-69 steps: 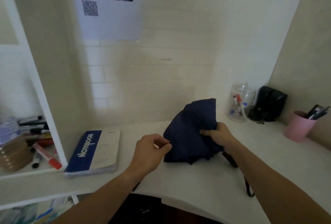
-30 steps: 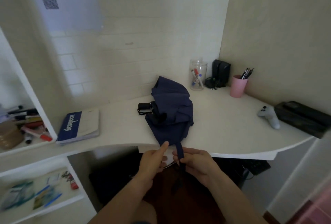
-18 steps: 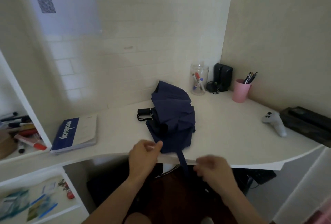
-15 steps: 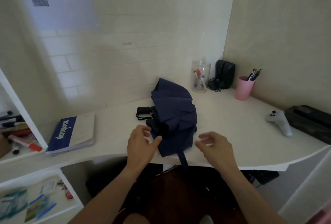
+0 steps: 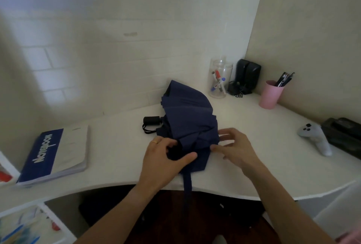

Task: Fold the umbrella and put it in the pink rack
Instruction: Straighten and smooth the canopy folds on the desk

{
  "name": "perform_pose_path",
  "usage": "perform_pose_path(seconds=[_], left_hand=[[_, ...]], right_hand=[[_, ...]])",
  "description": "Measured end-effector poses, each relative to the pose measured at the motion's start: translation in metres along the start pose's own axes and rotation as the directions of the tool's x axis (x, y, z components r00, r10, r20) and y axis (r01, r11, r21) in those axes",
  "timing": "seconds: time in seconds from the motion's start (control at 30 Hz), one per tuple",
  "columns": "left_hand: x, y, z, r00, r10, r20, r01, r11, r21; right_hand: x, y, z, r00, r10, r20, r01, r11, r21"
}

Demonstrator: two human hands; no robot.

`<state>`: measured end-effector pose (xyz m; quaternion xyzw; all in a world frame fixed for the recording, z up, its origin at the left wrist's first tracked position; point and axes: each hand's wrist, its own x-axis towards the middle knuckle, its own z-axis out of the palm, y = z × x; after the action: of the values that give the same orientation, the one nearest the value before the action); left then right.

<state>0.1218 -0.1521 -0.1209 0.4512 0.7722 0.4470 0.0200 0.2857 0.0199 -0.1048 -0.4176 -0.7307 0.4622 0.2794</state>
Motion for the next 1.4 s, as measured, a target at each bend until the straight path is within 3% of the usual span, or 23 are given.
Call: perform_pose_path(seconds=[0.1,0.2,0.3,0.43,0.57,0.73,0.87,0.93,1.07,1.17,1.27,1.4], left_hand=[[0.016,0.011,0.011,0.988,-0.154,0.007,0.152,0.965,-0.215],[0.027,0.013,-0.005,0.954,-0.297,0.032,0.270,0.812,-0.518],[0.035,0.012,-0.022,0.958,-0.285,0.040,0.256,0.781,-0.569],[0.041,0.019,-0.032,0.938,-0.327,0.114,0.325,0.716,-0.618],[0.032,0.025,-0.038,0.925,-0.318,0.207,0.367,0.612,-0.701],[0.009,0.025,-0.042,0.928,-0.274,0.253,0.372,0.614,-0.696],[-0.009,0.025,-0.030,0.896,-0.333,0.295,0.443,0.617,-0.650],[-0.016,0.026,-0.026,0.880,-0.363,0.307,0.473,0.600,-0.645],[-0.021,0.022,-0.027,0.844,-0.383,0.375,0.528,0.477,-0.702],[-0.019,0.024,-0.023,0.821,-0.407,0.400,0.567,0.501,-0.654],[-0.016,0.029,-0.016,0.815,-0.425,0.394,0.579,0.572,-0.581],[-0.022,0.029,-0.016,0.800,-0.406,0.441,0.599,0.559,-0.573]], right_hand=[[0.012,-0.002,0.009,0.999,-0.020,0.043,0.021,1.000,-0.013],[0.016,-0.007,0.001,0.999,-0.053,0.003,0.052,0.990,0.129],[0.010,-0.020,-0.007,0.992,-0.107,0.068,0.087,0.966,0.244],[-0.001,-0.037,-0.008,0.974,-0.155,0.163,0.113,0.964,0.241],[-0.011,-0.036,-0.010,0.973,-0.168,0.161,0.117,0.952,0.284],[-0.025,-0.019,-0.021,0.962,-0.171,0.215,0.115,0.961,0.250],[-0.041,-0.017,-0.017,0.948,-0.060,0.313,-0.100,0.876,0.471],[-0.042,-0.012,-0.013,0.954,-0.031,0.298,-0.147,0.818,0.556],[-0.035,0.005,-0.015,0.955,0.014,0.296,-0.194,0.783,0.590],[-0.031,0.009,-0.019,0.915,0.096,0.392,-0.344,0.693,0.634],[-0.026,0.011,-0.021,0.908,0.151,0.390,-0.365,0.742,0.562],[-0.026,0.018,-0.030,0.924,0.202,0.326,-0.343,0.814,0.468]])
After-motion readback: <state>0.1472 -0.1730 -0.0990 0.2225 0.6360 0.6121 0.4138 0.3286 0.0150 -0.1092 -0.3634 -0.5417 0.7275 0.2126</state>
